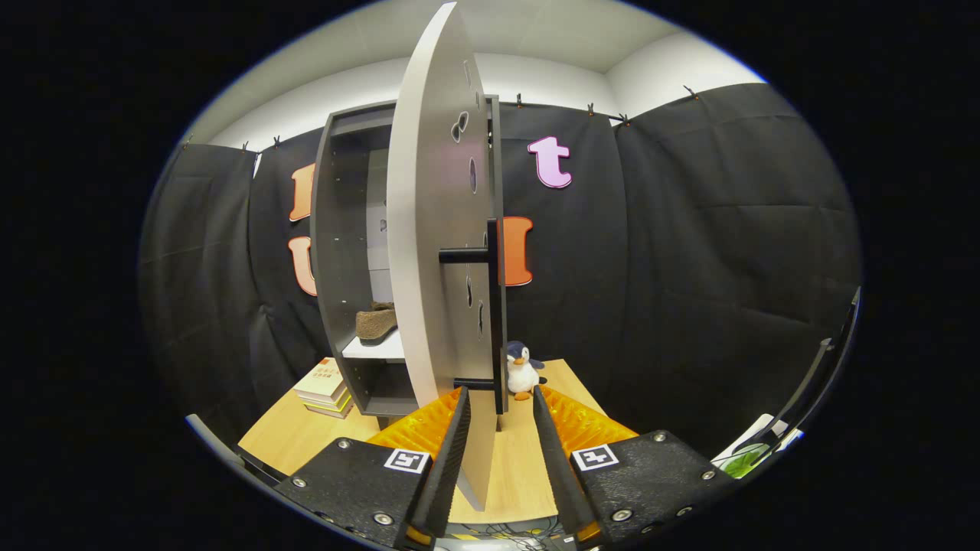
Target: Open the shoe cabinet door, grab the shoes and put them into the shoe cabinet, then close the shoe cabinet door.
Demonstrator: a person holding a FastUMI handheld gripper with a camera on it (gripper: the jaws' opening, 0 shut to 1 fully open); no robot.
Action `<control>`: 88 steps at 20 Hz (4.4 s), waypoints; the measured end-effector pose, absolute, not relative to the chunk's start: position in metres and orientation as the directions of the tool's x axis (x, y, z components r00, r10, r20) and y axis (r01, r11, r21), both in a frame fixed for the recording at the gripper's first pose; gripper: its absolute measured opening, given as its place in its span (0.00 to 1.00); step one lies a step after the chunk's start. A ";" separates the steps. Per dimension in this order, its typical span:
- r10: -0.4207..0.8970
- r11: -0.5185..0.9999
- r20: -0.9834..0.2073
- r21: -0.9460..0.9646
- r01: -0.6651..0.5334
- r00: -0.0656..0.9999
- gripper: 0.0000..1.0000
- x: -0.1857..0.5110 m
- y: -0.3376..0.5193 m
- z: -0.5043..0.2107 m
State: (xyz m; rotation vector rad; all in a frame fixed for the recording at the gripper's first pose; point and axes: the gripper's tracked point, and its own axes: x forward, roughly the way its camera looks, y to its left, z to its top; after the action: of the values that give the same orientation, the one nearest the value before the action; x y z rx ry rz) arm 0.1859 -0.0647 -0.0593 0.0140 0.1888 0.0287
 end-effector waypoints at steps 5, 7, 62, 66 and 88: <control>0.060 0.998 -0.184 0.001 -0.061 0.981 0.55 0.190 -0.052 -0.060; 0.082 0.997 -0.183 0.009 -0.082 0.980 0.56 0.191 -0.044 -0.060; 0.390 0.921 -0.180 0.054 -0.387 0.903 0.96 0.236 0.035 -0.070; 0.377 0.926 -0.164 0.048 -0.375 0.911 0.96 0.239 0.039 -0.068; 0.247 0.967 -0.129 -0.024 -0.252 0.960 0.98 0.262 0.041 -0.071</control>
State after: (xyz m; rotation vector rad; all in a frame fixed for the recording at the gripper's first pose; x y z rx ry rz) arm 0.2620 0.0414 -0.0714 -0.0406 0.1260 0.2530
